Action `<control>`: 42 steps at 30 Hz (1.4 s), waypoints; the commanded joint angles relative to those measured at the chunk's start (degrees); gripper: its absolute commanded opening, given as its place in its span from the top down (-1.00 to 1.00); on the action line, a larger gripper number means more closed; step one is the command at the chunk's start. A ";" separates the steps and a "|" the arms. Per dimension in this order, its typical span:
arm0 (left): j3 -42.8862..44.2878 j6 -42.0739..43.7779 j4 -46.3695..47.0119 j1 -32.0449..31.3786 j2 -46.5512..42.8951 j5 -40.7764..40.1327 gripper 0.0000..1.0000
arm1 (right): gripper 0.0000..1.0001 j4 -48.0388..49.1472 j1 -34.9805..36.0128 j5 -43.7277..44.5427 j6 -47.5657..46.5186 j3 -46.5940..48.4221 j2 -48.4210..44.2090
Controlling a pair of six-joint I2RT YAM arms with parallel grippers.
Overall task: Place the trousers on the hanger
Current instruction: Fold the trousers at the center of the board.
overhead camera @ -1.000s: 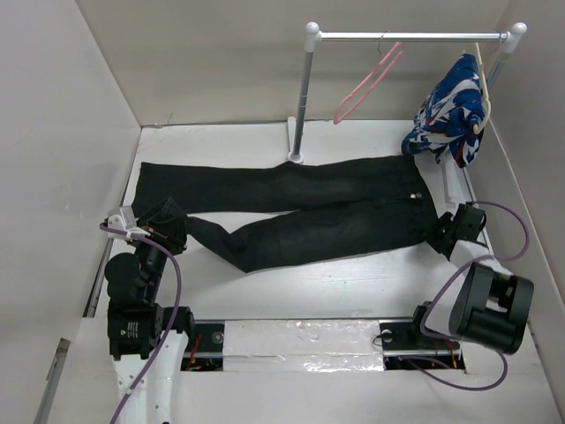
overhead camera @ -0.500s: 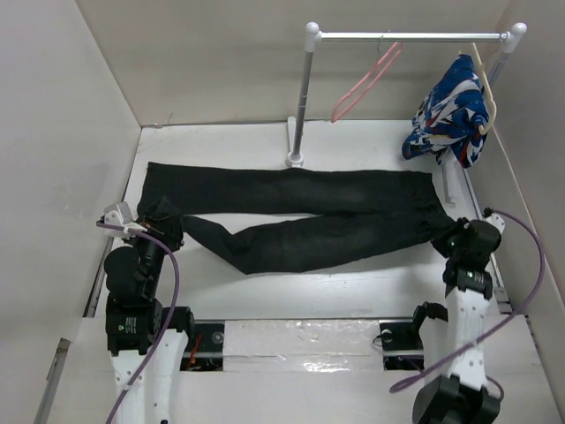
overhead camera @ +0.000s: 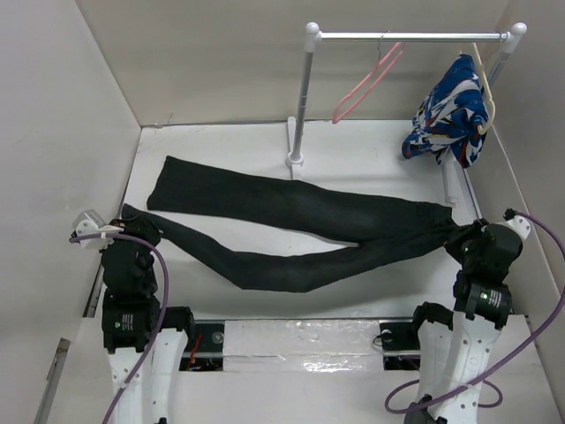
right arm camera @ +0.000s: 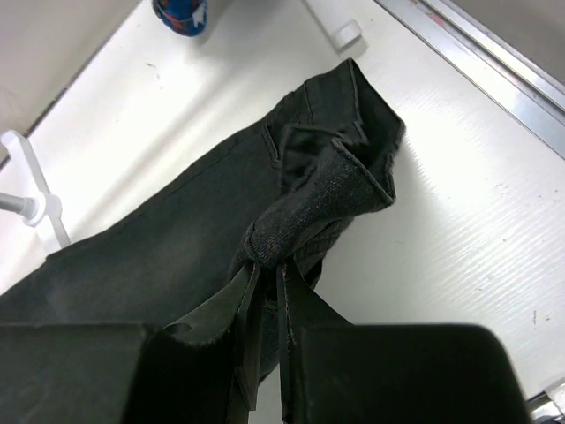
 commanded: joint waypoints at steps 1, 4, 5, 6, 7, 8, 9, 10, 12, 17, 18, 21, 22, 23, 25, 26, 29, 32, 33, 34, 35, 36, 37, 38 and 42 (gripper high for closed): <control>-3.61 -6.79 3.22 -0.20 4.04 -4.99 1.00 | 0.79 1.98 -0.62 2.14 -1.96 1.47 3.36; -4.77 -11.63 5.77 -0.20 13.43 -2.16 1.00 | 0.80 6.46 -0.62 1.79 -2.57 0.68 6.96; -3.98 -12.42 5.42 -0.20 16.51 -2.43 1.00 | 0.79 7.44 -0.62 1.70 -2.92 0.68 7.75; -2.93 -13.21 4.99 -0.20 22.11 -3.73 1.00 | 0.79 8.49 -0.62 1.96 -3.19 0.85 9.41; -0.66 -13.92 4.29 -0.20 24.25 -4.70 1.00 | 0.80 10.59 -0.62 2.14 -3.36 0.77 10.12; 0.67 -14.19 3.67 1.19 26.54 -5.67 1.00 | 0.80 11.57 -0.62 2.31 -3.28 0.77 11.09; 1.81 -14.28 3.49 2.16 29.95 -6.20 1.00 | 0.79 12.54 -0.62 1.62 -3.10 0.77 12.67; 2.96 -14.36 3.84 3.74 31.38 -5.16 1.00 | 0.79 14.55 -0.62 0.83 -2.93 0.59 13.55; 4.10 -13.75 4.10 9.28 36.80 -2.44 1.00 | 0.79 17.45 -1.22 -2.22 -1.79 -0.81 15.13; 11.92 -9.45 -0.20 15.97 47.29 -6.63 1.00 | 0.79 22.74 -2.45 -3.92 -1.60 -1.96 20.59; 12.80 -9.01 -0.90 15.97 48.61 -10.56 1.00 | 0.79 23.26 -2.46 -4.01 -1.78 -2.22 20.85; 14.04 -9.18 -0.21 15.97 50.63 -11.48 1.00 | 0.79 26.86 -3.78 -5.06 -1.70 -3.10 22.52; 14.13 -9.27 0.32 15.97 50.90 -11.39 1.00 | 0.79 28.00 -4.48 -5.15 -1.61 -2.93 23.39; 14.22 -9.27 0.93 15.97 51.08 -11.57 1.00 | 0.79 28.10 -4.48 -5.50 -1.61 -2.58 24.45; 14.48 -8.48 3.83 15.97 51.78 -11.30 1.00 | 0.79 29.67 -5.01 -6.38 -1.43 -1.61 27.70; 14.83 -8.13 4.62 15.97 52.30 -11.39 1.00 | 0.79 30.47 -5.01 -6.65 -1.26 -1.35 28.75; 18.51 -6.90 5.51 15.19 56.51 -12.27 1.00 | 0.79 33.72 -5.01 -7.26 -0.73 0.50 32.53; 22.82 -4.79 5.16 14.04 62.05 -16.13 1.00 | 0.79 35.31 -5.01 -7.53 -0.29 2.77 37.37; 23.96 -4.18 5.33 13.26 64.59 -17.18 1.00 | 0.80 35.40 -5.01 -7.88 -0.11 3.31 38.68; 25.63 -3.73 5.51 12.73 65.75 -17.45 1.00 | 0.80 35.57 -5.01 -7.97 -0.03 3.84 40.96; 26.43 -3.29 5.51 12.72 66.98 -17.54 1.00 | 0.80 36.18 -5.01 -8.23 0.06 4.02 41.76; 27.13 -3.20 5.68 12.72 69.08 -17.54 1.00 | 0.81 37.06 -5.01 -8.32 0.67 3.76 42.47; 28.35 -3.03 5.95 12.20 70.05 -17.63 1.00 | 0.81 39.24 -4.49 -8.23 0.94 3.49 43.08; 29.06 -2.85 6.04 12.19 71.02 -17.63 1.00 | 0.81 40.05 -3.61 -7.80 1.29 3.40 44.14; 33.02 -2.68 5.94 10.96 75.59 -18.25 1.00 | 0.81 41.28 -1.41 -5.33 2.35 5.50 47.83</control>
